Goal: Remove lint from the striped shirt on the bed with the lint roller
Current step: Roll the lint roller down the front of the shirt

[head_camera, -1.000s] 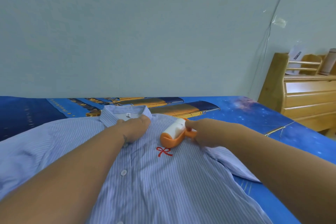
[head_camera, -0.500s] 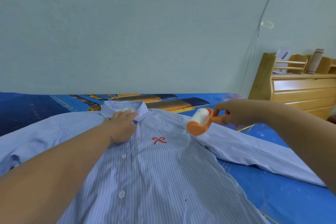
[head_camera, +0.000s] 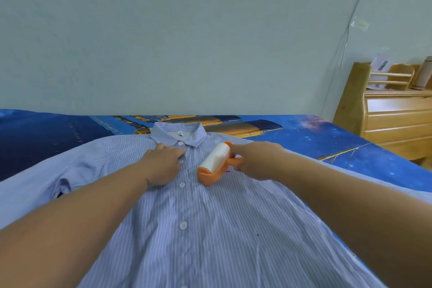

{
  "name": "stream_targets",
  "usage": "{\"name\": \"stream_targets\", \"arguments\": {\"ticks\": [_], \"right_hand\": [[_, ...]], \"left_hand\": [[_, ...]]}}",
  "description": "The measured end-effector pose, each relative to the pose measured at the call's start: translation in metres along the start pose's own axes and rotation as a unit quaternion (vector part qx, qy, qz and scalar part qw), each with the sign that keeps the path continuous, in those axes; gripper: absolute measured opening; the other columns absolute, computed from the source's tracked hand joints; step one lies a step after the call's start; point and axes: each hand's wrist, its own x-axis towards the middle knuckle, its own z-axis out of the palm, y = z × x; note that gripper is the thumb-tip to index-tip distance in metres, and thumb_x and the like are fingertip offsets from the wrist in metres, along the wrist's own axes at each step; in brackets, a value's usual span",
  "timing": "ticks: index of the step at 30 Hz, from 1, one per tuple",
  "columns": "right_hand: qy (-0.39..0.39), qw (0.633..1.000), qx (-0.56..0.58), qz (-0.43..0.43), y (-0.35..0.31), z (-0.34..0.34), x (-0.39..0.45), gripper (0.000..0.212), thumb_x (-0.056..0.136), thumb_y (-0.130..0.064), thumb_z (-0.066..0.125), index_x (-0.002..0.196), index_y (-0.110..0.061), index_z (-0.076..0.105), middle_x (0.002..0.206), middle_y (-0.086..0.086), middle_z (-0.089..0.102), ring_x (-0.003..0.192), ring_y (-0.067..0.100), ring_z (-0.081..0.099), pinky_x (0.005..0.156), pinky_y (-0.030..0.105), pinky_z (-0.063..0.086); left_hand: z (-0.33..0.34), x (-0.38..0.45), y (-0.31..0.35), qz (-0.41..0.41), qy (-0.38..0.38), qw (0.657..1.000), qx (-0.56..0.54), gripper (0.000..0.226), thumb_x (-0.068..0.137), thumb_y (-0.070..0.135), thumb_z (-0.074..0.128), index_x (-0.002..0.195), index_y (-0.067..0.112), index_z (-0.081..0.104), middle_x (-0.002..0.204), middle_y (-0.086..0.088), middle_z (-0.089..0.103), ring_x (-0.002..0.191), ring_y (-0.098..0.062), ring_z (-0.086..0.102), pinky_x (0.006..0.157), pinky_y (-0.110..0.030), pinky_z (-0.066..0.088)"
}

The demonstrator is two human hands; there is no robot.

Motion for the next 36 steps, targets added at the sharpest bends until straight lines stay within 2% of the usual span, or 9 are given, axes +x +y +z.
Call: {"name": "stream_targets", "arguments": {"ticks": [3, 5, 10, 16, 19, 23, 27, 31, 36], "right_hand": [[-0.025, 0.999, 0.036, 0.004, -0.014, 0.005, 0.017, 0.023, 0.095, -0.031, 0.046, 0.117, -0.029, 0.053, 0.099, -0.002, 0.064, 0.083, 0.017, 0.058, 0.069, 0.031, 0.05], [-0.032, 0.998, 0.055, 0.002, -0.021, 0.006, 0.026, 0.023, 0.095, -0.03, 0.048, 0.117, -0.026, 0.054, 0.104, 0.001, 0.063, 0.087, 0.018, 0.057, 0.077, 0.033, 0.05], [-0.031, 0.997, 0.07, -0.027, -0.029, 0.005, 0.041, 0.021, 0.096, -0.027, 0.047, 0.114, -0.019, 0.056, 0.103, 0.005, 0.062, 0.081, 0.016, 0.051, 0.055, 0.022, 0.032], [-0.039, 0.996, 0.079, -0.021, -0.015, 0.005, 0.02, 0.022, 0.095, -0.032, 0.048, 0.115, -0.025, 0.054, 0.102, 0.003, 0.061, 0.084, 0.018, 0.054, 0.063, 0.025, 0.039], [-0.044, 0.994, 0.096, -0.017, 0.005, 0.004, -0.004, 0.02, 0.093, -0.034, 0.05, 0.112, -0.027, 0.055, 0.102, 0.003, 0.062, 0.088, 0.021, 0.058, 0.069, 0.03, 0.043], [-0.069, 0.994, 0.089, -0.004, 0.03, 0.001, -0.033, 0.014, 0.092, -0.033, 0.055, 0.106, -0.033, 0.053, 0.091, -0.004, 0.058, 0.08, 0.015, 0.054, 0.058, 0.022, 0.035], [-0.067, 0.994, 0.088, 0.004, 0.055, 0.001, -0.059, 0.005, 0.091, -0.039, 0.053, 0.096, -0.04, 0.052, 0.077, -0.014, 0.051, 0.068, 0.001, 0.045, 0.057, 0.022, 0.032], [-0.094, 0.993, 0.068, 0.015, 0.073, -0.006, -0.081, 0.012, 0.089, -0.037, 0.056, 0.093, -0.045, 0.049, 0.075, -0.019, 0.05, 0.068, -0.002, 0.046, 0.058, 0.022, 0.033], [-0.109, 0.992, 0.05, 0.034, 0.09, -0.01, -0.105, 0.01, 0.086, -0.039, 0.06, 0.089, -0.043, 0.051, 0.074, -0.014, 0.057, 0.061, 0.0, 0.048, 0.057, 0.024, 0.037]], "left_hand": [[0.003, 0.0, -0.004, 0.014, -0.008, 1.0, 0.0, 0.031, 0.096, 0.019, 0.034, 0.119, 0.027, 0.053, 0.13, 0.002, 0.055, 0.12, -0.023, 0.04, 0.09, -0.041, 0.036], [0.004, 0.0, -0.006, 0.027, -0.007, 1.0, -0.01, 0.033, 0.096, 0.02, 0.036, 0.122, 0.031, 0.054, 0.132, 0.006, 0.053, 0.121, -0.023, 0.041, 0.095, -0.043, 0.038], [0.005, -0.002, -0.009, 0.031, -0.005, 0.999, -0.012, 0.024, 0.097, 0.027, 0.034, 0.113, 0.03, 0.052, 0.13, 0.004, 0.052, 0.119, -0.024, 0.043, 0.095, -0.044, 0.035], [0.009, 0.001, -0.009, 0.037, 0.003, 0.996, 0.079, 0.038, 0.099, 0.034, 0.027, 0.134, 0.033, 0.041, 0.143, 0.006, 0.043, 0.128, -0.022, 0.038, 0.103, -0.046, 0.029], [0.012, 0.003, -0.009, 0.038, 0.002, 0.995, 0.091, 0.038, 0.099, 0.035, 0.026, 0.135, 0.033, 0.041, 0.144, 0.007, 0.042, 0.129, -0.022, 0.037, 0.102, -0.046, 0.028], [0.011, 0.003, -0.009, 0.031, -0.005, 0.995, 0.093, 0.038, 0.099, 0.033, 0.026, 0.134, 0.034, 0.041, 0.145, 0.008, 0.041, 0.129, -0.022, 0.036, 0.102, -0.046, 0.027], [0.01, 0.001, -0.006, 0.021, -0.009, 0.995, 0.097, 0.039, 0.098, 0.029, 0.027, 0.134, 0.034, 0.041, 0.146, 0.007, 0.04, 0.129, -0.023, 0.035, 0.102, -0.045, 0.027], [0.007, -0.002, 0.0, 0.004, -0.02, 0.996, 0.086, 0.039, 0.097, 0.024, 0.03, 0.133, 0.034, 0.043, 0.146, 0.006, 0.04, 0.129, -0.023, 0.035, 0.101, -0.045, 0.027], [0.006, -0.003, 0.005, -0.017, -0.029, 0.997, 0.075, 0.039, 0.097, 0.02, 0.032, 0.131, 0.035, 0.044, 0.147, 0.005, 0.04, 0.13, -0.025, 0.034, 0.103, -0.046, 0.026]]}}
